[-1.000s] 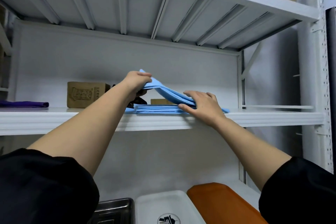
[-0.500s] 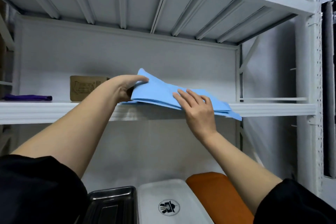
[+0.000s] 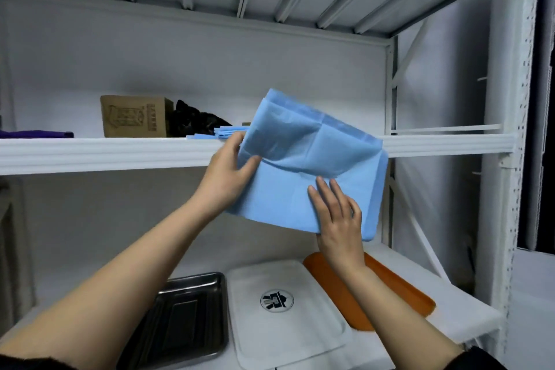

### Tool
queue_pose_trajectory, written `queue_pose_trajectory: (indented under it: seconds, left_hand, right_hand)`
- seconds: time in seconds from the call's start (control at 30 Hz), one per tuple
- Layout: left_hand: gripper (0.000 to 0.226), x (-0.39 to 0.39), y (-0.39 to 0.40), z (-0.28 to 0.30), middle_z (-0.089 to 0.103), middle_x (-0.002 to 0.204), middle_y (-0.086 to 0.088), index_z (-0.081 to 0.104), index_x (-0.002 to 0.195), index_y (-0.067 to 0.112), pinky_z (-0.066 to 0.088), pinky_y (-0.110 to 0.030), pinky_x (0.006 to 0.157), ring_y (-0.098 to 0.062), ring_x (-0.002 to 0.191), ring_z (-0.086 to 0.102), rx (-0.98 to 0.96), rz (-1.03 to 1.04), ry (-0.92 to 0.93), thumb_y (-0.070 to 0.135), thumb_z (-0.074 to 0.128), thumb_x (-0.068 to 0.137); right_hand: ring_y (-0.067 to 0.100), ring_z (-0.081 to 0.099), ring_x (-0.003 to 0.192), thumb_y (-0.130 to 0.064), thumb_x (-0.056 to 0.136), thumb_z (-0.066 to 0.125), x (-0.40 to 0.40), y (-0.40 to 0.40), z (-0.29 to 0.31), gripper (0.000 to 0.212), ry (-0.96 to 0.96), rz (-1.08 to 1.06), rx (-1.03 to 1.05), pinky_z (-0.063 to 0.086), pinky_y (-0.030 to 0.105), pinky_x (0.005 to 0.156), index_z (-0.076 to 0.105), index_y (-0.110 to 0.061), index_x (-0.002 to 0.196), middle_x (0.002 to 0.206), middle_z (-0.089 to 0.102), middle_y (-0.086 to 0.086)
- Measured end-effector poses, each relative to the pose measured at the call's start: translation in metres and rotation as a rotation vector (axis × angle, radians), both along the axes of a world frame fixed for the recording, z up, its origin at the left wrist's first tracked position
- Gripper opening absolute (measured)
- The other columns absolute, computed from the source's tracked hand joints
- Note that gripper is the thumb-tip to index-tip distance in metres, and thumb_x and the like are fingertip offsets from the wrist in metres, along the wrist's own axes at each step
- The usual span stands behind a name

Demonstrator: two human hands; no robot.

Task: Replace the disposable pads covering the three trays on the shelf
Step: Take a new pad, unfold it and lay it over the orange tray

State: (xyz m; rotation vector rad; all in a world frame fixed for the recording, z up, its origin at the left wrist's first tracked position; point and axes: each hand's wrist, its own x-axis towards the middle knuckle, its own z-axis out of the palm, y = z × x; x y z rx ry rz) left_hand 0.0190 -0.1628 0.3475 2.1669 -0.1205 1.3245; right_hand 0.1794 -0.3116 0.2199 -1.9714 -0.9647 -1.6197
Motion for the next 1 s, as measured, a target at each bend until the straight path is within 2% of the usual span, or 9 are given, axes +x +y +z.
queue_pose_trajectory:
  seconds: [0.2, 0.33, 0.43, 0.57, 0.63, 0.73, 0.83, 0.9, 1.0]
  left_hand:
    - [0.01, 0.018, 0.003, -0.089, 0.061, 0.086, 0.025, 0.056, 0.097, 0.021, 0.043, -0.015, 0.07, 0.009, 0.079, 0.056, -0.059, -0.092, -0.012, 0.015, 0.053, 0.088]
    - [0.009, 0.033, 0.016, -0.14, 0.063, 0.09, 0.018, 0.056, 0.1, 0.018, 0.046, -0.024, 0.075, 0.003, 0.081, 0.058, -0.255, -0.087, 0.08, 0.012, 0.054, 0.094]
    - [0.021, 0.043, 0.025, -0.163, 0.065, 0.098, 0.016, 0.056, 0.103, 0.028, 0.05, -0.02, 0.078, 0.002, 0.088, 0.062, -0.416, -0.117, 0.16, 0.009, 0.053, 0.095]
    - [0.022, 0.058, 0.041, -0.186, 0.065, 0.108, 0.01, 0.053, 0.112, 0.025, 0.053, -0.015, 0.068, -0.002, 0.091, 0.065, -0.631, -0.14, 0.254, 0.01, 0.051, 0.096]
    - [0.023, 0.068, 0.052, -0.195, 0.065, 0.108, 0.007, 0.053, 0.116, 0.02, 0.055, -0.016, 0.068, -0.007, 0.091, 0.066, -0.718, -0.139, 0.299, 0.009, 0.051, 0.097]
    - [0.024, 0.084, 0.07, -0.211, 0.066, 0.115, -0.005, 0.052, 0.12, 0.013, 0.055, -0.03, 0.079, -0.021, 0.098, 0.066, -0.795, -0.137, 0.38, 0.008, 0.05, 0.097]
    - [0.025, 0.101, 0.083, -0.223, 0.065, 0.114, -0.007, 0.052, 0.12, 0.011, 0.053, -0.029, 0.075, -0.023, 0.096, 0.065, -0.831, -0.108, 0.441, 0.005, 0.05, 0.096]
    - [0.026, 0.115, 0.091, -0.231, 0.065, 0.115, -0.01, 0.053, 0.121, 0.009, 0.053, -0.032, 0.076, -0.026, 0.096, 0.065, -0.854, -0.084, 0.466, 0.003, 0.049, 0.095]
    - [0.028, 0.139, 0.099, -0.243, 0.064, 0.117, -0.016, 0.053, 0.12, 0.004, 0.052, -0.034, 0.08, -0.029, 0.096, 0.065, -0.882, -0.033, 0.528, 0.001, 0.049, 0.093]
  right_hand:
    - [0.029, 0.024, 0.141, 0.001, 0.073, 0.037, 0.019, -0.019, -0.053, 0.077, 0.029, -0.102, -0.15, 0.017, 0.045, 0.112, 0.022, -0.018, 0.146, 0.153, 0.023, 0.006]
    - [0.029, 0.026, 0.14, 0.009, 0.065, 0.067, 0.034, -0.029, -0.09, 0.093, 0.349, -0.157, -0.074, 0.029, 0.047, 0.107, 0.027, -0.015, 0.146, 0.153, 0.029, 0.008]
    - [0.025, 0.024, 0.142, -0.011, 0.082, 0.065, 0.037, -0.036, -0.107, 0.083, 0.723, -0.112, 0.179, 0.03, 0.048, 0.109, 0.017, -0.02, 0.15, 0.155, 0.025, 0.005]
    - [0.023, 0.053, 0.119, -0.044, 0.083, 0.068, 0.054, -0.032, -0.119, 0.082, 1.461, 0.539, 0.906, 0.045, 0.044, 0.096, 0.022, -0.028, 0.149, 0.137, 0.05, -0.001]
    - [0.025, 0.065, 0.107, -0.052, 0.077, 0.071, 0.065, -0.032, -0.129, 0.068, 1.716, 0.837, 0.917, 0.051, 0.047, 0.094, 0.048, -0.026, 0.136, 0.128, 0.062, 0.003]
    - [0.032, 0.066, 0.106, -0.051, 0.088, 0.058, 0.081, -0.028, -0.137, 0.048, 1.895, 1.031, 1.02, 0.052, 0.046, 0.093, 0.061, -0.021, 0.124, 0.121, 0.066, 0.009]
    - [0.035, 0.059, 0.116, -0.073, 0.083, 0.041, 0.093, -0.025, -0.139, 0.068, 1.958, 1.238, 1.265, 0.04, 0.05, 0.106, 0.059, -0.022, 0.125, 0.123, 0.065, 0.012]
    - [0.035, 0.058, 0.118, -0.07, 0.085, 0.043, 0.101, -0.02, -0.137, 0.066, 1.973, 1.241, 1.164, 0.04, 0.052, 0.106, 0.056, -0.022, 0.128, 0.126, 0.063, 0.013]
    - [0.026, 0.065, 0.1, -0.021, 0.095, 0.057, 0.11, -0.013, -0.135, 0.04, 1.879, 0.854, 0.659, 0.06, 0.038, 0.072, 0.048, -0.011, 0.132, 0.117, 0.065, 0.012]
